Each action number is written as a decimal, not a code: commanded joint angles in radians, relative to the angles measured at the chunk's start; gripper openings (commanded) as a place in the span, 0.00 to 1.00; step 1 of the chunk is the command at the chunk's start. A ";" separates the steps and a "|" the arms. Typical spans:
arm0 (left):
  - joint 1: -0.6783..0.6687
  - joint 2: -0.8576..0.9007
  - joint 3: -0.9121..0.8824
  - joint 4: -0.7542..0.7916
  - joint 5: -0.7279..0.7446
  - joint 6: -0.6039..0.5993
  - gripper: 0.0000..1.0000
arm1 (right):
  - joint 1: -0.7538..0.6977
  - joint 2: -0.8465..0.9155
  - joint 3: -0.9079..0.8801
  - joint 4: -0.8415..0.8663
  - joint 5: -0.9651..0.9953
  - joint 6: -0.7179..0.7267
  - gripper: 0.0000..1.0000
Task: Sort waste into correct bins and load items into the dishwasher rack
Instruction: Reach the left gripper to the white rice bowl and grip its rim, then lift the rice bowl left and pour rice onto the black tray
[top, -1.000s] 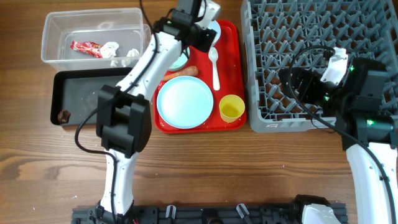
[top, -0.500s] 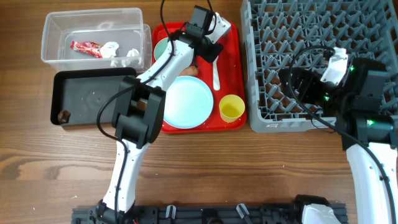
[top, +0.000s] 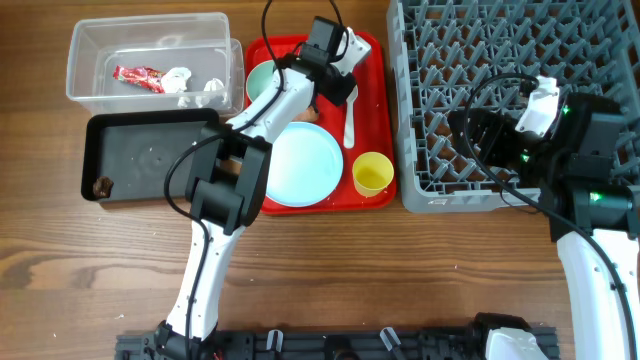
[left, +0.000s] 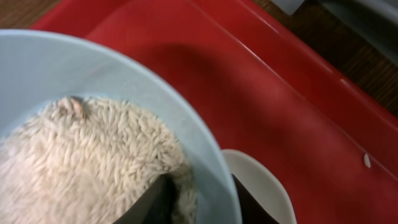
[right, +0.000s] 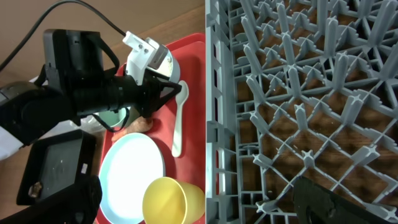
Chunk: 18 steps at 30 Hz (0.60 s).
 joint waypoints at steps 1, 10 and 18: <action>-0.005 0.013 0.012 0.006 0.004 -0.004 0.23 | 0.003 0.006 0.017 0.007 -0.020 0.006 1.00; -0.024 -0.054 0.013 0.029 0.005 -0.075 0.04 | 0.003 0.006 0.017 0.011 -0.020 0.006 1.00; -0.059 -0.190 0.013 -0.035 0.004 -0.191 0.04 | 0.003 0.006 0.017 0.010 -0.020 0.006 1.00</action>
